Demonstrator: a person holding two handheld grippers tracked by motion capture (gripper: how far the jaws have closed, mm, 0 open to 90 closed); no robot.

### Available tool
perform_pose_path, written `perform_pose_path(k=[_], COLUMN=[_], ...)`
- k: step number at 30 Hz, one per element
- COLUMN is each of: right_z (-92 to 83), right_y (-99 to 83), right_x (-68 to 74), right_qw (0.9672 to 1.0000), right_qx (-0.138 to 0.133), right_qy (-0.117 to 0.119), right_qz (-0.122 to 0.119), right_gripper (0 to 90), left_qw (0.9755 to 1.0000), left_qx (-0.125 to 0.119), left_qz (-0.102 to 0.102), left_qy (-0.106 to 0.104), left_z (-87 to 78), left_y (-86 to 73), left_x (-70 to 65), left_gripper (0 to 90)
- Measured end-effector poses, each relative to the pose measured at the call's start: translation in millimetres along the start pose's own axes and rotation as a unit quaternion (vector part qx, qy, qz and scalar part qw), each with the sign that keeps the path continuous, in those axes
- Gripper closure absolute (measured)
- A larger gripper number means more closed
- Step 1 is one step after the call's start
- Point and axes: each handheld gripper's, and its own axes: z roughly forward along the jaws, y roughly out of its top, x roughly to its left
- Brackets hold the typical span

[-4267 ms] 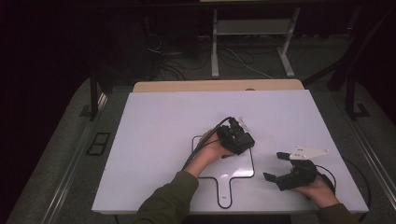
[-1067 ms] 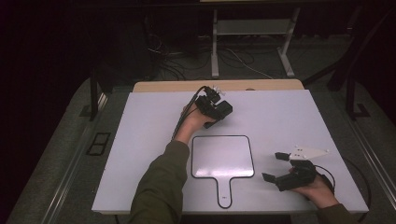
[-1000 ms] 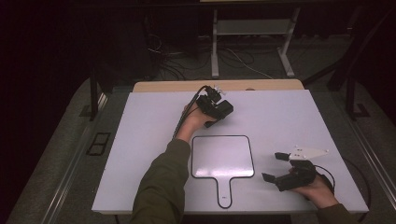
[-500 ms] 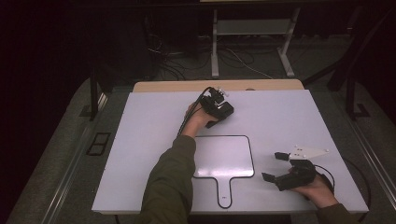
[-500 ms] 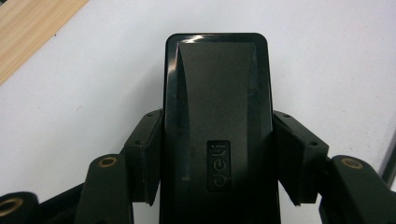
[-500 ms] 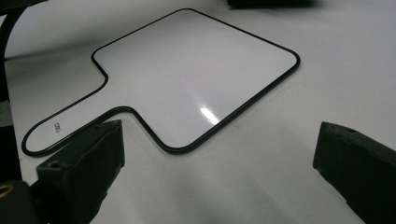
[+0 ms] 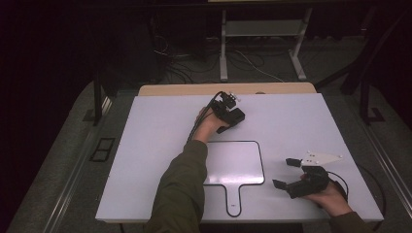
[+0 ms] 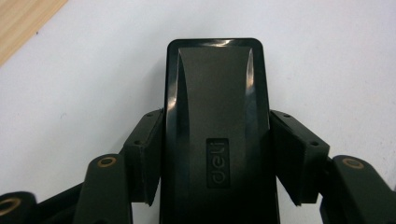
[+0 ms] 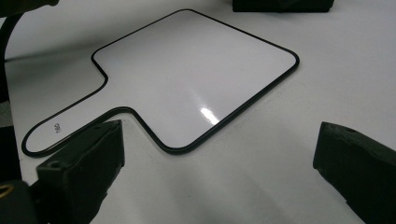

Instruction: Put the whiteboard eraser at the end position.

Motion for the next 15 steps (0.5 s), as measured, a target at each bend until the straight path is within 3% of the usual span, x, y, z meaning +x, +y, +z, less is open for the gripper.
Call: perform_pose_path(k=[2, 6, 9, 15], right_z=[-0.1, 0.3, 1.0, 2.6], right_y=[-0.1, -0.3, -0.6, -1.4], right_x=[-0.2, -0.8, -1.4, -4.1], right_qw=[1.0000, 1.0000, 1.0000, 1.0000], right_qx=[0.000, 0.001, 0.003, 0.007], right_qy=[0.001, 0.000, 0.001, 0.002], right_qz=[-0.001, -0.002, -0.004, -0.003], right_gripper=[0.9, 0.9, 0.9, 0.9], left_qw=[1.0000, 0.9992, 0.9988, 0.9956], left_qx=[-0.001, -0.037, -0.048, -0.089], left_qz=[-0.003, -0.014, -0.013, -0.016], left_qy=[0.003, -0.002, -0.007, -0.026], left_z=[-3.0, -10.9, -19.1, -29.4], left_y=[-0.1, -2.3, -6.5, -18.7], left_x=[1.1, 0.8, 0.6, 1.9], left_gripper=[35.7, 32.5, 31.2, 29.9])
